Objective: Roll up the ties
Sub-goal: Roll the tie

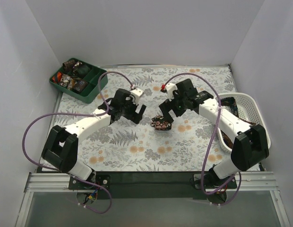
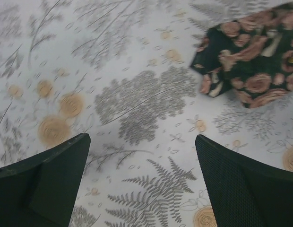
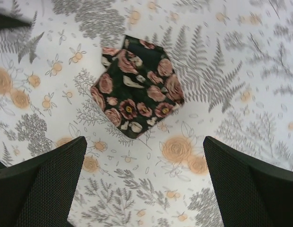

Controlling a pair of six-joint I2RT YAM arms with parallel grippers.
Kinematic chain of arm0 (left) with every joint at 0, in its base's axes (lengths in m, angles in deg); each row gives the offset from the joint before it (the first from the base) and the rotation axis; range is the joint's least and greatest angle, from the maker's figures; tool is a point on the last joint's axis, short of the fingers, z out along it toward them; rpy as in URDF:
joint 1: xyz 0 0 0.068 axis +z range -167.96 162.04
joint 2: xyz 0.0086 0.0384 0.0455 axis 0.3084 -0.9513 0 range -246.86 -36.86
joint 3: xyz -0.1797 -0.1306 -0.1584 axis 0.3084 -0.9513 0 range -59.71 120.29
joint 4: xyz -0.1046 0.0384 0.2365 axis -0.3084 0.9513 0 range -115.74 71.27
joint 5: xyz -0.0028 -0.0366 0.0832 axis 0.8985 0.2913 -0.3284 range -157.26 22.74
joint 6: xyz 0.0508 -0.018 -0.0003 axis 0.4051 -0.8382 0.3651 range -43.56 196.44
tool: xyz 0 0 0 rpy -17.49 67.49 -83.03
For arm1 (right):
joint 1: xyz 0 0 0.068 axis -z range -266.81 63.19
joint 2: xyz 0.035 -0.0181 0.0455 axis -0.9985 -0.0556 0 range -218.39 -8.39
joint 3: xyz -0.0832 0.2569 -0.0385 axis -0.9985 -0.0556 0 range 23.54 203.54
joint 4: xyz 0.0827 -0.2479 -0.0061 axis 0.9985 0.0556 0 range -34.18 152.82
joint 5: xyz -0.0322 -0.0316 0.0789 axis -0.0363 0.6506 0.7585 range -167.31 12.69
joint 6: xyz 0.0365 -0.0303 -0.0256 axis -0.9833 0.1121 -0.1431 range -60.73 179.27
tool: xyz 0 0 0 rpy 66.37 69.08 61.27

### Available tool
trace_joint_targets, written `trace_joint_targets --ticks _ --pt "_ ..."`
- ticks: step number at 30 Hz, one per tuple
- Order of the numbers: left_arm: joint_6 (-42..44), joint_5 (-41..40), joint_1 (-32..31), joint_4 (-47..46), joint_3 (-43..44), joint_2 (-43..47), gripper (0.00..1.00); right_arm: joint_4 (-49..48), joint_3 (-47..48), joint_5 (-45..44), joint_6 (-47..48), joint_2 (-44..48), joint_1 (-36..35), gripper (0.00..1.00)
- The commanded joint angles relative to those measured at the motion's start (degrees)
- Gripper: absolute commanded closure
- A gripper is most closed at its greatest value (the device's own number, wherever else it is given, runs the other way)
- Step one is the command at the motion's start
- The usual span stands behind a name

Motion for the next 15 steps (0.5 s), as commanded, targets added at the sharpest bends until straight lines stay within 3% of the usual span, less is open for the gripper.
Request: trace_joint_targets --ticks 1,8,15 --pt "-10.57 0.59 6.52 6.23 -2.07 4.33 0.14 2.52 4.3 1.24 17.45 -2.22 -4.53 0.02" --pt "-12.18 0.5 14.34 9.41 -8.05 9.26 0.14 5.77 10.27 -7.72 26.53 -11.34 -11.56 0.02" --pt "-10.86 1.91 16.63 9.85 -9.46 11.37 0.14 7.27 13.36 -12.9 28.99 -18.3 -14.03 0.02"
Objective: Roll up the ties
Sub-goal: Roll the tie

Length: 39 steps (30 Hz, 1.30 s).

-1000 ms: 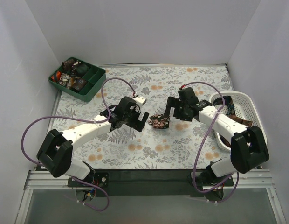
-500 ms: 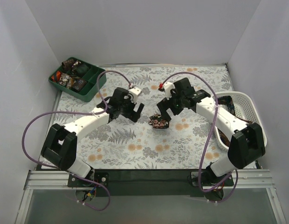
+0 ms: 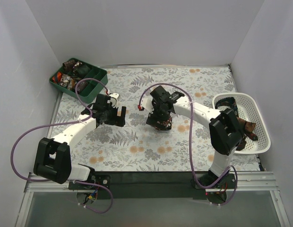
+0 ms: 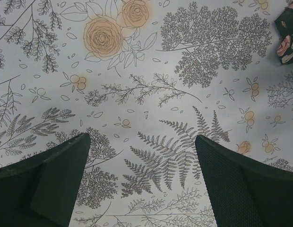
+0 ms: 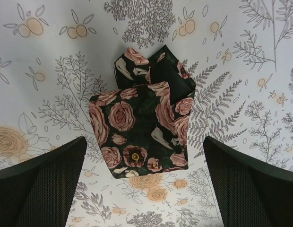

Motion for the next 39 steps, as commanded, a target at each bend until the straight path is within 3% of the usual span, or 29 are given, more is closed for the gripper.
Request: trace_joint_targets --ticks 1,11,17,23,25,27,29,34,36,39 --pt "0.27 1.69 1.18 0.5 -0.13 2.63 0.14 2.2 3.0 -4.52 3.51 -1.71 -0.59 0.02" --pt "0.88 3.27 1.62 0.5 0.05 2.19 0.14 2.2 0.72 -5.32 4.74 -6.54 -0.06 0.02" --pt "0.62 3.98 1.71 0.59 0.31 2.1 0.14 1.5 0.02 -2.94 4.74 -8.83 1.26 0.09" --pt "0.01 4.59 1.71 0.67 0.14 2.28 0.14 -0.08 -1.65 -0.31 4.04 -10.15 1.87 0.27" --pt "0.01 4.68 1.71 0.85 0.05 2.45 0.14 -0.7 -2.62 0.57 3.34 -10.33 1.87 0.42" --pt "0.01 4.59 1.8 1.02 0.14 2.98 0.14 -0.88 -2.89 1.36 2.2 -10.51 1.96 0.47" --pt "0.27 4.42 1.8 1.29 0.13 3.24 0.14 -0.88 -2.71 2.85 1.14 -10.77 1.79 0.59" --pt "1.41 3.63 1.8 2.16 0.57 3.86 0.14 -0.97 -1.31 5.32 -3.25 -11.38 1.26 0.66" --pt "2.55 3.97 1.8 2.34 0.75 4.03 0.14 -0.79 -0.08 5.67 -5.18 -11.56 1.17 0.65" --pt "4.75 5.73 1.8 2.78 1.63 4.3 0.14 -0.79 1.94 6.29 -7.29 -9.64 1.17 0.35"
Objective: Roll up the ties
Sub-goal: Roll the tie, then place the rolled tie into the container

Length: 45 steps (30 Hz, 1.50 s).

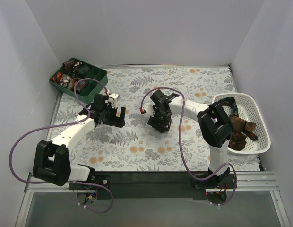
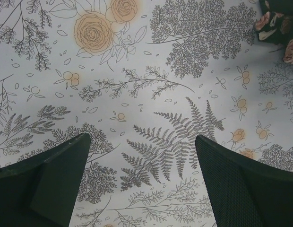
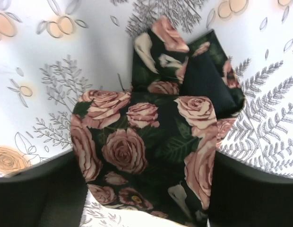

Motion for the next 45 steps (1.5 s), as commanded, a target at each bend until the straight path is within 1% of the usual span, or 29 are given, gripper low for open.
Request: trace_joint_targets --ticks 1,3,4,5,6,7,8,9,10,11,12,13,14,15,16,17,18,19,21,22,23,25,26,29,30,32,36,40,45 --pt "3.0 1.89 0.05 1.12 2.24 2.48 0.14 -0.9 2.97 3.56 -3.91 1.77 -0.71 0.23" --pt "2.3 1.71 -0.65 1.21 3.21 2.4 0.13 -0.81 4.99 1.98 -6.27 3.71 -0.45 0.15" --pt "1.95 0.41 -2.31 1.47 3.73 2.14 0.13 -0.81 5.52 1.28 -7.25 4.77 0.25 0.1" --pt "1.69 -0.48 -3.63 1.56 5.48 1.52 0.13 -0.9 5.96 0.4 -8.56 7.04 0.87 0.07" --pt "1.16 -1.7 -5.29 1.74 6.37 1.17 0.13 -0.9 6.66 0.13 -11.71 8.28 1.57 0.04" --pt "0.72 -5.46 -9.4 2.08 7.68 0.47 0.12 -0.9 6.93 0.91 -13.39 10.56 3.84 0.02" --pt "0.28 -7.06 -11.62 2.35 9.96 -0.93 0.12 -0.9 6.93 1.0 -15.41 11.8 5.08 0.02" --pt "-1.2 -8.64 -13.47 3.22 11.46 -1.99 0.12 -0.81 6.58 1.09 -20.21 13.12 6.57 0.02" --pt "-1.91 -9.35 -16.79 3.58 12.78 -3.04 0.12 -0.9 5.89 0.57 -23.05 15.91 9.89 0.02" --pt "-2.79 -12.49 -18.04 3.93 14.1 -3.92 0.12 -0.9 5.01 0.13 -26.21 17.42 11.84 0.01" --pt "-3.41 -13.57 -19.45 4.46 16.72 -6.11 0.12 -0.99 2.3 -0.22 -32.85 19.18 13.95 0.02" --pt "-4.72 -14.71 -22.07 4.81 17.88 -7.09 0.12 -0.9 0.62 -1.62 -36.14 22.85 18.06 0.02" --pt "-5.25 -17.07 -23.32 5.16 19.46 -8.49 0.12 -0.99 -1.14 -2.24 -41.74 24.8 20.01 0.01" --pt "-5.87 -18.14 -24.72 5.6 22.26 -9.72 0.12 -1.16 -3.33 -2.68 -44.14 26.82 22.03 0.02" --pt "-6.48 -19.37 -27.61 6.56 24.11 -12.6 0.12 -1.34 -7.18 -2.6 -46.0 28.75 26.23 0.02" --pt "-7.36 -20.6 -29.11 7.18 25.7 -14.03 0.12 -1.6 -9.22 -2.51 -47.58 32.69 28.1 0.02" --pt "-8.06 -23.57 -30.43 7.88 27.36 -15.52 0.12 -2.39 -11.15 -2.42 -50.21 34.47 29.95 0.02" --pt "-8.77 -24.99 -33.06 9.8 31.12 -19.01 0.12 -2.83 -12.83 -1.73 -51.1 37.79 33.71 0.02" --pt "-10.09 -29.46 -35.53 12.01 35.27 -22.98 0.12 -3.71 -17.84 -0.85 -52.86 40.71 36.98 0.02" --pt "-10.61 -31.14 -37.89 14.89 39.38 -24.92 0.12 -3.97 -19.42 -0.23 -53.31 41.94 39.69 0.02" --pt "-11.23 -32.46 -38.96 16.66 42.12 -29.29 0.12 -3.98 -21.96 0.82 -54.18 44.31 41.46 0.01" --pt "-13.95 -35.53 -41.51 22.35 46.78 -33.53 0.12 -4.59 -24.7 1.96 -54.89 46.43 43.58 0.02" --pt "-15.0 -36.95 -42.39 24.39 51.94 -38.16 0.13 -4.68 -25.58 2.41 -55.15 48.27 43.94 0.02" --pt "-17.56 -42.4 -45.47 30.46 59.95 -43.99 0.17 -4.85 -29.09 2.59 -56.65 51.0 44.29 0.02" --pt "-18.08 -43.28 -46.0 31.7 61.82 -47.14 0.18 -4.94 -30.41 2.59 -57.17 51.44 44.29 0.02" --pt "-19.23 -44.86 -46.88 33.99 64.98 -49.45 0.2 -5.12 -31.47 3.11 -57.53 52.15 44.38 0.02" --pt "-19.76 -47.59 -47.06 33.9 66.4 -52.7 0.2 -5.29 -33.14 3.91 -58.23 52.77 44.38 0.02" --pt "-21.16 -52.33 -47.06 35.75 67.99 -54.64 0.21 -5.56 -34.37 3.73 -58.41 53.47 44.38 0.02" --pt "-21.52 -55.85 -47.06 33.47 66.14 -54.47 0.21 -6.61 -35.78 4.78 -58.85 53.21 44.38 0.02"
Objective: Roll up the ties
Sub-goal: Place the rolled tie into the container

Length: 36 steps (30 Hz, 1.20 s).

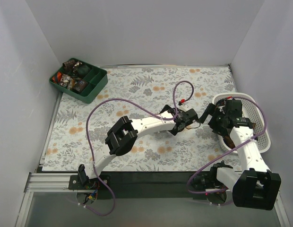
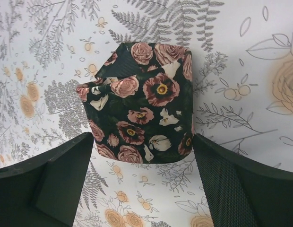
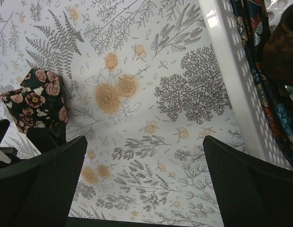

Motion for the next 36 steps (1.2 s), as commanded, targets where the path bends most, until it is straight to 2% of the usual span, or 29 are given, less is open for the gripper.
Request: trace_joint_targets --ticks 1,8,19,22,26,36 --pt "-1.37 -5.85 0.17 -1.54 -0.13 1.72 0.21 -2.48 -0.75 1.57 -0.99 0.51 0.21 0.01" --pt "1.18 -2.96 0.17 -7.0 -1.36 1.2 0.21 -3.18 -1.27 2.45 -0.99 -0.37 0.12 0.02" --pt "-0.22 -4.0 2.81 -9.64 -6.11 0.23 0.21 -4.15 -2.33 2.1 -0.82 -0.37 0.12 0.02" --pt "0.74 -4.44 2.99 -11.57 -7.77 0.06 0.24 -4.33 -2.42 2.1 -0.73 -0.55 0.12 0.02" --pt "1.19 -4.79 3.25 -13.07 -10.15 -0.56 0.34 -4.68 -2.5 2.01 -0.9 -0.63 0.12 0.02" --pt "1.71 -6.55 4.83 -17.55 -17.79 3.65 0.67 -5.03 -2.68 2.1 -1.08 -0.9 0.21 0.02"
